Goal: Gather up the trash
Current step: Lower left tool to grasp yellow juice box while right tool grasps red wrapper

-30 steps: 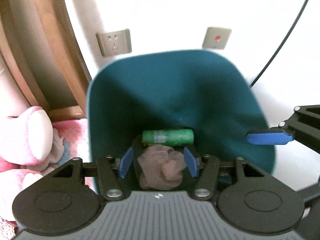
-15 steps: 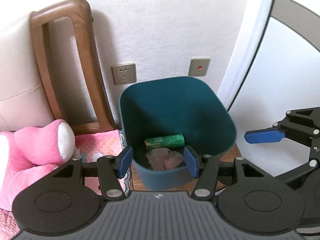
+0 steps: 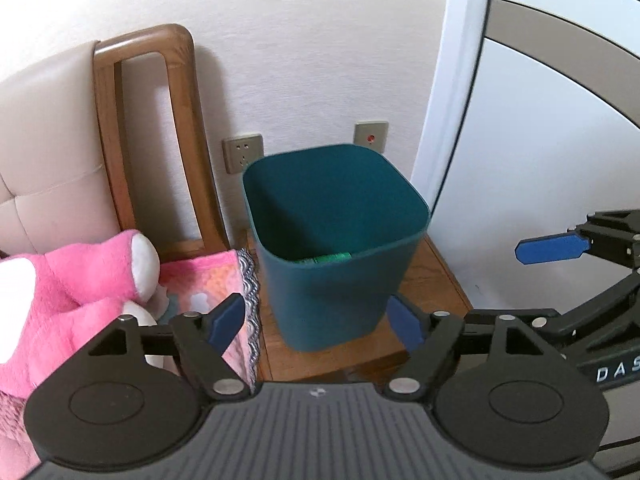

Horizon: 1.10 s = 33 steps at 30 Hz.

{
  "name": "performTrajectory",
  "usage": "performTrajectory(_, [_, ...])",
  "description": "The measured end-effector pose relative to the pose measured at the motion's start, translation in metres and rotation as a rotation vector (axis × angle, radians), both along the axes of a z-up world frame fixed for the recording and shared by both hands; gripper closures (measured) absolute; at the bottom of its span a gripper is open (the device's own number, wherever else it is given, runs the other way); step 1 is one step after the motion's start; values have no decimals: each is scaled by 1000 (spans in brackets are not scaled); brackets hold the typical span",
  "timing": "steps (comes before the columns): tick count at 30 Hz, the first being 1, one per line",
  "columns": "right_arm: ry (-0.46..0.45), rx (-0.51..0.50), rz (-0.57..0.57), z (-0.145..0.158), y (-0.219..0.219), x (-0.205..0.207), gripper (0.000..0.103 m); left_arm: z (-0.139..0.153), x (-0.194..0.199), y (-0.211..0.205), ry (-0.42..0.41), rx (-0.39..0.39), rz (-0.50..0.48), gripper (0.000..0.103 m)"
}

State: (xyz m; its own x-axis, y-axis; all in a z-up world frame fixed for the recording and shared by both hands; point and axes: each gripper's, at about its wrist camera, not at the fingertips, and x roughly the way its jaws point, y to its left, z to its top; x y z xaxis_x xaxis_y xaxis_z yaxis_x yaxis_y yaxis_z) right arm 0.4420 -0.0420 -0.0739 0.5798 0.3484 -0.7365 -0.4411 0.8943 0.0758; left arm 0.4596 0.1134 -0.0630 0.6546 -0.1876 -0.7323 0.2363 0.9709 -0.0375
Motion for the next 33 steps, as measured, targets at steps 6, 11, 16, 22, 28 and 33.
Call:
performTrajectory(6, [16, 63, -30, -37, -26, -19, 4, -36, -20, -4, 38, -31, 37, 18])
performTrajectory(11, [28, 80, -47, -83, -50, -21, 0, -87, -24, -17, 91, -61, 78, 4])
performTrajectory(16, [92, 49, -31, -150, -71, -17, 0, -158, -24, -32, 180, -118, 131, 2])
performTrajectory(22, [190, -41, 16, -257, -87, -13, 0, -271, -22, -52, 325, -76, 173, 2])
performTrajectory(28, [283, -110, 45, -373, -95, -15, 1, -391, -32, -63, 425, -27, 201, 2])
performTrajectory(33, [367, -148, 68, -472, -96, -21, 4, -493, -49, -73, 516, 26, 214, 2])
